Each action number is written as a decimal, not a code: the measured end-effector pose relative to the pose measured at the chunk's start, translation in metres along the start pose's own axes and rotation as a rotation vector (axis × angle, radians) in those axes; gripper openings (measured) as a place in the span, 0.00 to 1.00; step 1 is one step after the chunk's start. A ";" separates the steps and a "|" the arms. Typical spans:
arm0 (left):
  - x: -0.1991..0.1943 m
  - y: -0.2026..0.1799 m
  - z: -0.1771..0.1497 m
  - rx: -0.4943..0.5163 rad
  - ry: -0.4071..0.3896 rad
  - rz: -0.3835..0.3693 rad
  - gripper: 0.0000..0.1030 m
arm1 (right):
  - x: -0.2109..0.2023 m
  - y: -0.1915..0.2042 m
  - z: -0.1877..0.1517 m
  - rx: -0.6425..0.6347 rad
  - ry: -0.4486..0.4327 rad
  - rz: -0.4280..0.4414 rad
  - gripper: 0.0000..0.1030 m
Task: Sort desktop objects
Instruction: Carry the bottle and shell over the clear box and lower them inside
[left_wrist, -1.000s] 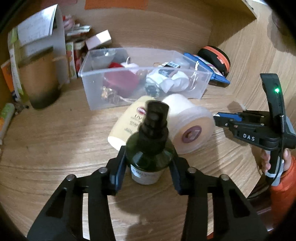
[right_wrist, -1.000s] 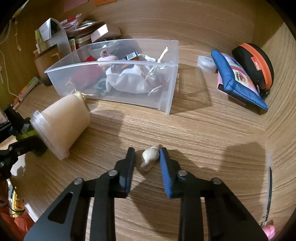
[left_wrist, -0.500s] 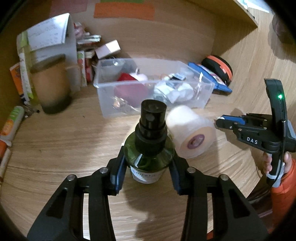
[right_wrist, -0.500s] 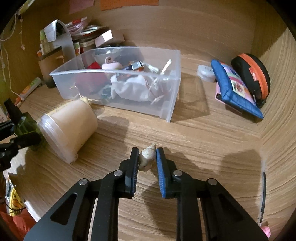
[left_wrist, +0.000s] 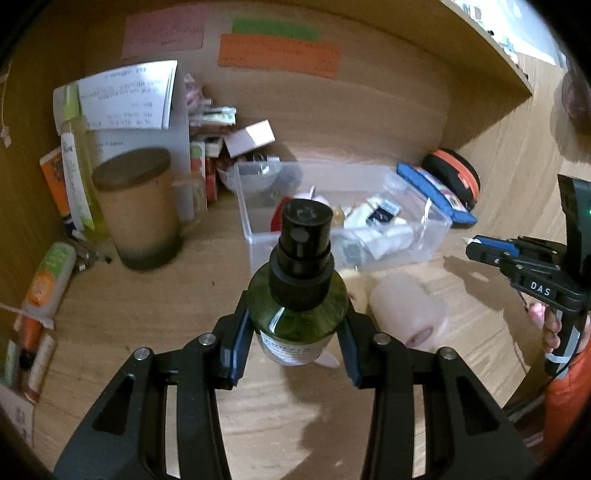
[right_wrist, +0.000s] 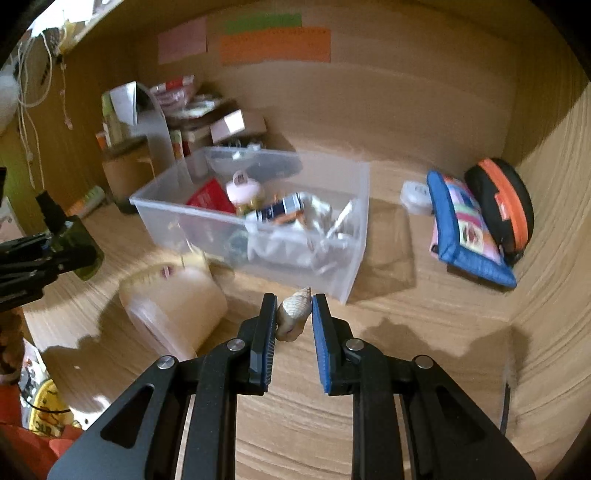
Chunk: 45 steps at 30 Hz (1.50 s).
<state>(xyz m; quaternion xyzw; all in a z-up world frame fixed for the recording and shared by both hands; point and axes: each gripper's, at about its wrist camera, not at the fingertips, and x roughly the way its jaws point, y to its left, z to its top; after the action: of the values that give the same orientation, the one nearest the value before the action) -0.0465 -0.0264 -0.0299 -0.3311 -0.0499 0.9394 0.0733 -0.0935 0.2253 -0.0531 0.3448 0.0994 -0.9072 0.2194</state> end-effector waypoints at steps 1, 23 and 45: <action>0.000 0.001 0.004 0.004 -0.006 -0.003 0.40 | -0.002 0.000 0.005 -0.001 -0.011 0.000 0.17; 0.024 0.005 0.089 0.062 -0.073 -0.023 0.40 | 0.015 0.031 0.087 -0.052 -0.127 0.145 0.17; 0.120 0.002 0.086 0.086 0.110 -0.042 0.40 | 0.108 0.032 0.078 -0.020 0.050 0.195 0.17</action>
<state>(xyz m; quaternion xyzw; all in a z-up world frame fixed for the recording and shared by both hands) -0.1929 -0.0123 -0.0373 -0.3776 -0.0125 0.9193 0.1098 -0.1960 0.1358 -0.0687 0.3733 0.0797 -0.8716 0.3076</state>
